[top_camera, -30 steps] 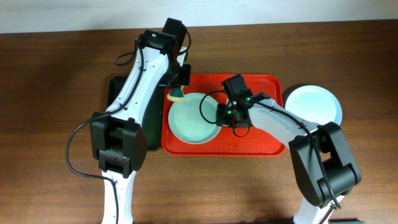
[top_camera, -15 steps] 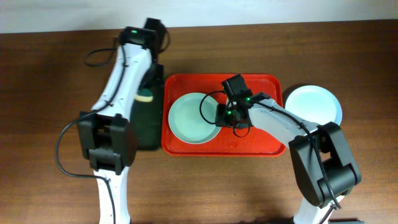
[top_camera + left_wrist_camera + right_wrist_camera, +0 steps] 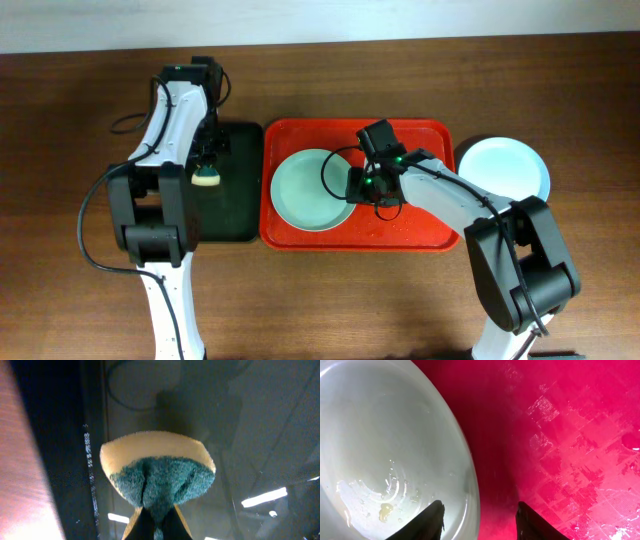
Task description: Clean dirty plates on tray and stack at the side
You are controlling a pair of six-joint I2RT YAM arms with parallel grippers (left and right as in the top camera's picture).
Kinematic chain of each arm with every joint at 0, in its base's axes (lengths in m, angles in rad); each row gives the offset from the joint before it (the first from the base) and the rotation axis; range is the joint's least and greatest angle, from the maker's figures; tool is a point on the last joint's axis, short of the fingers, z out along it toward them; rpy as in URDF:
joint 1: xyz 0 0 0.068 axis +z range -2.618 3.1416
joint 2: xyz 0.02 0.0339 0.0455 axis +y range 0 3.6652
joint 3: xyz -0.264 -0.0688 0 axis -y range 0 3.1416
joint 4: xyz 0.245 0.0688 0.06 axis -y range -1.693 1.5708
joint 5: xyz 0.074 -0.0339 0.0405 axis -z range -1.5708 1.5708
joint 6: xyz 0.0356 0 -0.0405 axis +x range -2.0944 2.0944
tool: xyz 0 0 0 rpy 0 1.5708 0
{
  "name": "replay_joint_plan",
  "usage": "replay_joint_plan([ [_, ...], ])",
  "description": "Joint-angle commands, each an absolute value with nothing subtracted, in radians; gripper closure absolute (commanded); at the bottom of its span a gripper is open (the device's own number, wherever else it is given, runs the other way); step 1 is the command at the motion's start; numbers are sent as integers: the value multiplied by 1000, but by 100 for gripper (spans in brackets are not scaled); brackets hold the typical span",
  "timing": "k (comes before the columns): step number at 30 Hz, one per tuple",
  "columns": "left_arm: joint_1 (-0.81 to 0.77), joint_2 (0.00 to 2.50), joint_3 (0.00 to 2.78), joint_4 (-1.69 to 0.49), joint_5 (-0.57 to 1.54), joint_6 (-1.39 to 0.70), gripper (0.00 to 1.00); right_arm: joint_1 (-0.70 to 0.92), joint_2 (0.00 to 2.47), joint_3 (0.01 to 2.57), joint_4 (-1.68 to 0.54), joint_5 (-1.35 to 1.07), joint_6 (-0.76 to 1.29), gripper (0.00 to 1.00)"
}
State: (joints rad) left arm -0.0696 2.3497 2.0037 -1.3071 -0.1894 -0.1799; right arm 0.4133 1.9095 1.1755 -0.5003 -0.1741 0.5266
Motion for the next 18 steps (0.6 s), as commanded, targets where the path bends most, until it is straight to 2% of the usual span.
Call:
replay_joint_plan([
  [1,-67,2354,1937,-1227,-178,-185,100,419,1905,1165,-501,-171,529,52],
  [6,-67,2354,1890,-1176,-179,-185,100,419,1905,1165,-505,-171,528,52],
  [10,-67,2352,1964,-1249,-179,-185,60,419,1905,1165,-505,-150,529,51],
  [11,-67,2350,2003,-1282,-179,-185,53,419,1905,1165,-506,-144,529,48],
  [12,-67,2346,2080,-1339,-178,-185,38,419,1905,1165,-509,-142,529,39],
  [13,-67,2345,2114,-1362,-179,-185,33,419,1905,1165,-509,-142,529,37],
  [18,-62,2345,2387,-1528,-136,-185,32,419,1905,1165,-521,-141,528,33],
])
